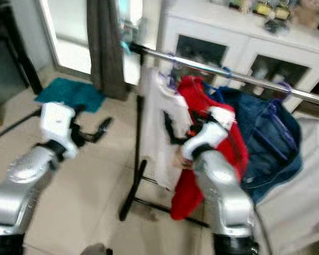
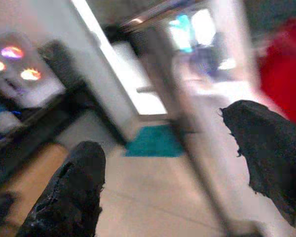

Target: Hang hanger

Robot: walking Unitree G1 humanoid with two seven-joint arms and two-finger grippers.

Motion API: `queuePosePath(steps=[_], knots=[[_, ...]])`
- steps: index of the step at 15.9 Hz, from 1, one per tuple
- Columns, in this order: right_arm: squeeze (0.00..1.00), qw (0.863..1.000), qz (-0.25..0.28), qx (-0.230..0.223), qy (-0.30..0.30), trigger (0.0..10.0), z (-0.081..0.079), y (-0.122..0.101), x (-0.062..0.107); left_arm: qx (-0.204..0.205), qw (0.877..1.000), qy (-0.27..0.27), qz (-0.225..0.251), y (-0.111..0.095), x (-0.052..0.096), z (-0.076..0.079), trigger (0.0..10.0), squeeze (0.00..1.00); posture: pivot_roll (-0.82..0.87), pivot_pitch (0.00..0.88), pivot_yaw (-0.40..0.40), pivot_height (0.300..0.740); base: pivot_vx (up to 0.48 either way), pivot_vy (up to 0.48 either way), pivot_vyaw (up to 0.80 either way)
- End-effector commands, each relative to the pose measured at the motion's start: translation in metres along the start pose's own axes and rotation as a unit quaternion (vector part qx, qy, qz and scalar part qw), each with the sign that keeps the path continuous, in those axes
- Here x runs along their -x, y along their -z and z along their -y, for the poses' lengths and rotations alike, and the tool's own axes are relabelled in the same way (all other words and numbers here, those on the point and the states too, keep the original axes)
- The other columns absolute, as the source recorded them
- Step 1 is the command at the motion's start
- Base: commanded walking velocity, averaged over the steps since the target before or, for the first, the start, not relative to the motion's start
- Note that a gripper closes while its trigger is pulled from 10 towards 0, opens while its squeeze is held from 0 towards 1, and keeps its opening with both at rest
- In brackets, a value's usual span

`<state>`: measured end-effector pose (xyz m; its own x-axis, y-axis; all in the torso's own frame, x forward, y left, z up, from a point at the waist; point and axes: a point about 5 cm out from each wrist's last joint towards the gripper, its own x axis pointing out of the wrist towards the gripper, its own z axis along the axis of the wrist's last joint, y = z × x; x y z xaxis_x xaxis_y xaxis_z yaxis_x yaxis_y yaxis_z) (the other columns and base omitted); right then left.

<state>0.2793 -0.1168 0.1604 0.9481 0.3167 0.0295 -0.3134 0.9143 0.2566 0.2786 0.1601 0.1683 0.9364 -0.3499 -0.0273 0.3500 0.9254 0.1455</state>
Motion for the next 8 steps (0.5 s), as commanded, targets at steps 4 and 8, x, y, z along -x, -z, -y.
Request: queuePosePath(steps=[4, 8], knots=[[1.00, 0.999, -0.015, 0.005, 0.039, 10.0, 0.017, 0.004, 0.001, 0.013, 1.000, 0.002, 0.014, -0.001, -0.012, 0.007, 10.0, 0.00, 0.05, 0.000, -0.075, 0.740, 0.000, 0.000, 0.00], [1.00, 0.994, -0.008, 0.017, 0.106, 10.0, 0.032, 0.003, -0.001, 0.016, 0.999, 0.033, 0.008, 0.001, -0.016, 0.015, 10.0, 0.00, 0.04, 0.000, -0.061, 0.740, 0.307, 0.000, 0.00]])
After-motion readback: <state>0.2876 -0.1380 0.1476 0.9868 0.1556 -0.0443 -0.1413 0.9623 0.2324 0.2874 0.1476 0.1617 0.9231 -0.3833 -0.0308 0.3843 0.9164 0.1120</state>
